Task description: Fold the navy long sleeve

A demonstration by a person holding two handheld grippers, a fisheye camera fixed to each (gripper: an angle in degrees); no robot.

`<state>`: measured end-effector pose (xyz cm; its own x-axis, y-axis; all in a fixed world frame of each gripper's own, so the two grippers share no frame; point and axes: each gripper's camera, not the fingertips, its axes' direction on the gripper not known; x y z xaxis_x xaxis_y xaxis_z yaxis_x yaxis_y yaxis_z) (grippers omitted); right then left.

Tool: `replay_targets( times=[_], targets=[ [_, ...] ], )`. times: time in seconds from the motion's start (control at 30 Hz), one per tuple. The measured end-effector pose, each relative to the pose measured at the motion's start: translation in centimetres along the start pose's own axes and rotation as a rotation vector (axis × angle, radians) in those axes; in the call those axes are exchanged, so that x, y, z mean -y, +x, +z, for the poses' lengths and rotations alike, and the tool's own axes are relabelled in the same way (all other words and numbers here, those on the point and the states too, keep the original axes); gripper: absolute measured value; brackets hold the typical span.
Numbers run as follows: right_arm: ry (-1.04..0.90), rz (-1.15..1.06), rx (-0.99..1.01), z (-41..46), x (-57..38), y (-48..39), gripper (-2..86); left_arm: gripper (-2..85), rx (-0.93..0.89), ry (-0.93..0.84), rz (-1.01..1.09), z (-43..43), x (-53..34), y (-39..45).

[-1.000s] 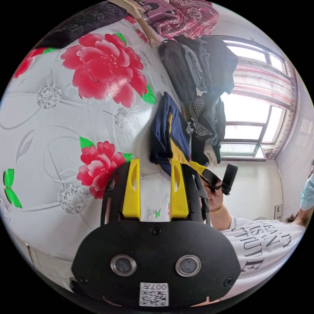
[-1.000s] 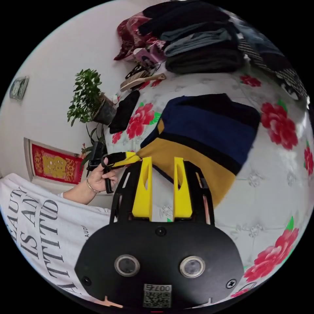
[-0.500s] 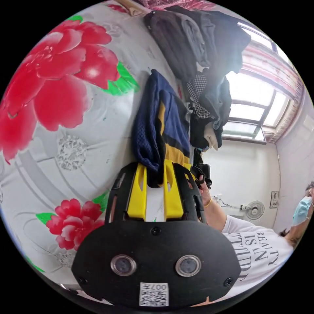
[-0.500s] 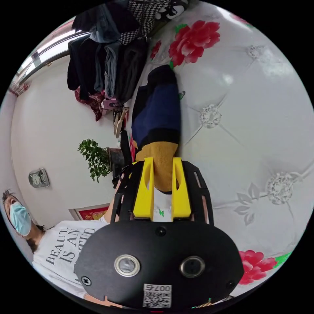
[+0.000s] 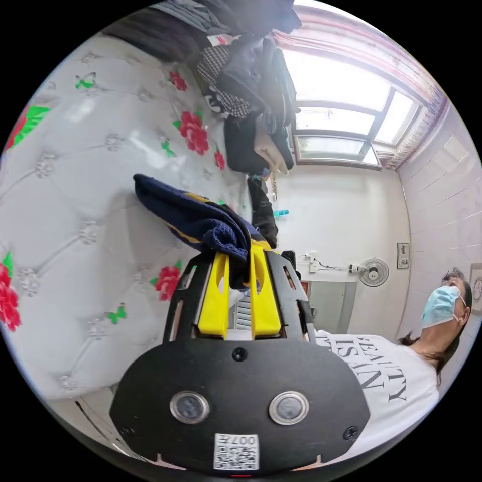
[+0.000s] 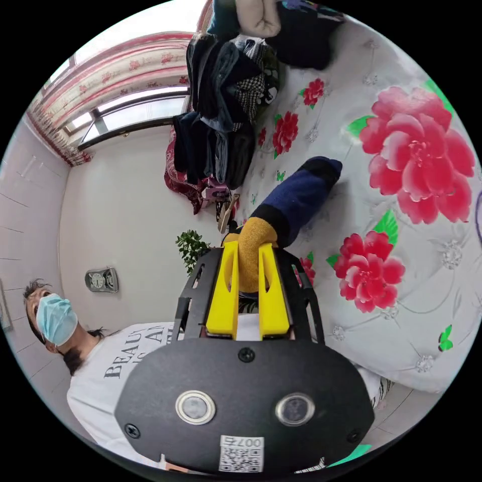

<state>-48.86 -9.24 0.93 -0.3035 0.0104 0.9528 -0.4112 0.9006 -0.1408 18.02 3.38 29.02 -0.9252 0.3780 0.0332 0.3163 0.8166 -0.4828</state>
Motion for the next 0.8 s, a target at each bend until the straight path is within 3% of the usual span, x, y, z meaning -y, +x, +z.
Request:
replay_targets(
  times=[0.2,0.37,0.53,0.6,0.67,0.8],
  targets=[
    [0.159,-0.155,-0.069,-16.3,0.9,-4.9,3.0,6.4,-0.065,-0.087,0.098,13.0,2.1,8.2],
    [0.386,-0.403,-0.200,-31.8,0.1,-12.6,3.0,6.4,-0.118,-0.163,0.393,26.8,5.7,21.8],
    [0.590,-0.424,-0.398,-41.3,0.0,-13.9,3.2,7.0,-0.124,-0.196,0.566,39.2,7.7,30.7],
    [0.676,-0.312,-0.543,-43.7,0.9,-11.4,3.4,7.7,-0.086,-0.258,0.554,43.9,8.2,30.5],
    [0.724,-0.070,-0.768,-45.3,2.2,-5.7,3.6,8.0,0.102,-0.357,0.526,48.5,8.0,27.1],
    [0.644,-0.016,-0.874,-41.4,1.6,1.4,4.0,6.8,0.351,-0.438,0.513,49.0,5.4,18.6]
  ],
)
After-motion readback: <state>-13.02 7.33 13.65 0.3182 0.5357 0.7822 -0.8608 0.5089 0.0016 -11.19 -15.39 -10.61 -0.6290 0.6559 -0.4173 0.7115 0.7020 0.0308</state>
